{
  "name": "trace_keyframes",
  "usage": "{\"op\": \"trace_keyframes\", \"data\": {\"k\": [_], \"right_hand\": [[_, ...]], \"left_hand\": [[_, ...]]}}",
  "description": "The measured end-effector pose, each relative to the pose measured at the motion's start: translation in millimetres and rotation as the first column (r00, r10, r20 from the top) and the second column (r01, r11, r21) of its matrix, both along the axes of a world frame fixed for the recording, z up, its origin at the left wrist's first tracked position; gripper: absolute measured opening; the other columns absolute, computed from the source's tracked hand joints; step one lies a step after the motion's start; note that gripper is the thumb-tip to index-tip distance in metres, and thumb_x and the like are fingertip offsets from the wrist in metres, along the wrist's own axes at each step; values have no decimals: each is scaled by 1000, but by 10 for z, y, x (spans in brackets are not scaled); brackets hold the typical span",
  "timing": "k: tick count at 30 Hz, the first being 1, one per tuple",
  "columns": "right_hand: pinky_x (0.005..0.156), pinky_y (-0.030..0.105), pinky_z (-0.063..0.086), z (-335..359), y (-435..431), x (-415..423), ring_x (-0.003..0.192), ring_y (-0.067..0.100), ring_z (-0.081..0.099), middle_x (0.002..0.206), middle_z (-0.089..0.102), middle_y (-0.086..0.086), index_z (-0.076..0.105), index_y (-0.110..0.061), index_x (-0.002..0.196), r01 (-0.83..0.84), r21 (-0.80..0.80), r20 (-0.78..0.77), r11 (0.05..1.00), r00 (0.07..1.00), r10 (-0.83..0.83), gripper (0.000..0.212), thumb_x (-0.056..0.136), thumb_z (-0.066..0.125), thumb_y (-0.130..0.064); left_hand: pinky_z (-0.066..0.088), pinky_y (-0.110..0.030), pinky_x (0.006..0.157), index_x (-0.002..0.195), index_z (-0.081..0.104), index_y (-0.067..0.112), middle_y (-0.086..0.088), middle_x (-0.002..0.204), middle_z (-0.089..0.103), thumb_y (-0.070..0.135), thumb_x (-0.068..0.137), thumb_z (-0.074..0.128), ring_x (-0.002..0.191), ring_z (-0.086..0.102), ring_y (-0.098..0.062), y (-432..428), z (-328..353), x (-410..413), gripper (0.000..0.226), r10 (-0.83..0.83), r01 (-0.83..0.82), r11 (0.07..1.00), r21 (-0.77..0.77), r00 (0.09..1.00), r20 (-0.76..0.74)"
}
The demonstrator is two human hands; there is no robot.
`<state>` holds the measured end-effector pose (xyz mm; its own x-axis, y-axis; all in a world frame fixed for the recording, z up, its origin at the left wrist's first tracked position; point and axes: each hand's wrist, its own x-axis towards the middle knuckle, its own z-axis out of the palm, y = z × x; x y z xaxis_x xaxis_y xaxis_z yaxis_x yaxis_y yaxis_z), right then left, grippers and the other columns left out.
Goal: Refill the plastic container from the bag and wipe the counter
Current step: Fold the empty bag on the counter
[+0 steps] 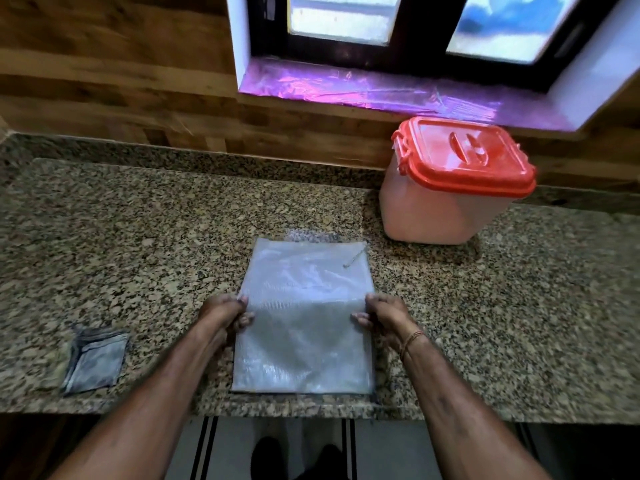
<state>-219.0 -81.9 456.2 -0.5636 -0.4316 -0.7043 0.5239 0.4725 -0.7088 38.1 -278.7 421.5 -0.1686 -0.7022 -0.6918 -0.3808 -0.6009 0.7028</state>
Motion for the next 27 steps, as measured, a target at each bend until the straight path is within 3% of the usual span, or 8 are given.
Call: {"op": "trace_keyframes", "data": {"k": [5,10,13,16,18,21,24,27], "right_hand": [[54,29,61,513,-439,-121,59,24,64,74,67,13,66,0,94,83,-203,-92,976,990,-104,38,96,65,-39],[61,33,59,726,-675,-195,69,26,64,88,65,20,68,4,96,47,-280,-156,959,983,-93,36,94,70,-31],[59,32,57,578,-622,-134,66,25,62,83,64,20,68,10,102,3,-209,-203,978,978,-46,38,92,73,-26],[54,31,55,268,-426,8,54,21,59,67,63,14,70,1,84,-83,-54,-214,995,974,69,32,86,77,-30],[52,32,46,21,-234,117,44,18,51,57,58,11,67,-7,68,-175,85,-241,981,951,191,34,79,79,-37],[46,20,38,-252,-25,246,33,9,42,38,48,-4,53,-13,49,-248,219,-267,944,915,303,45,88,76,-20],[46,21,29,-351,60,291,36,9,38,33,41,-10,48,-13,42,-325,359,-323,875,837,443,55,90,74,-19],[51,25,32,-358,60,244,44,15,42,37,45,-9,49,-13,44,-352,427,-297,833,815,497,52,87,76,-23]], "left_hand": [[40,-12,32,70,53,15,-3,42,57,32,88,78,29,49,-6,-389,643,-259,35,73,-98,987,-125,979,-188],[38,-14,32,74,57,12,-2,45,59,42,83,80,27,47,-8,-595,1004,-272,40,106,-168,952,-254,964,-243],[40,-19,40,80,61,9,-11,61,64,59,71,83,35,51,-17,-498,867,-61,56,89,-130,960,-250,982,-169],[44,-32,59,75,67,8,-12,68,64,67,65,81,56,58,-22,-306,482,244,61,-7,14,978,-209,999,38],[43,-28,57,82,73,2,-13,76,69,56,76,81,60,61,-22,-86,341,431,56,-112,132,983,-128,982,152],[44,-23,48,92,74,-2,-16,77,72,47,84,79,61,65,-26,131,175,633,49,-237,242,970,12,942,237],[41,-25,53,84,74,2,-14,75,74,60,86,70,61,67,-27,173,125,670,58,-224,250,967,-56,932,286],[36,-28,57,63,63,15,-2,61,66,66,86,65,57,62,-23,164,125,590,56,-199,298,934,-198,893,403]]}}
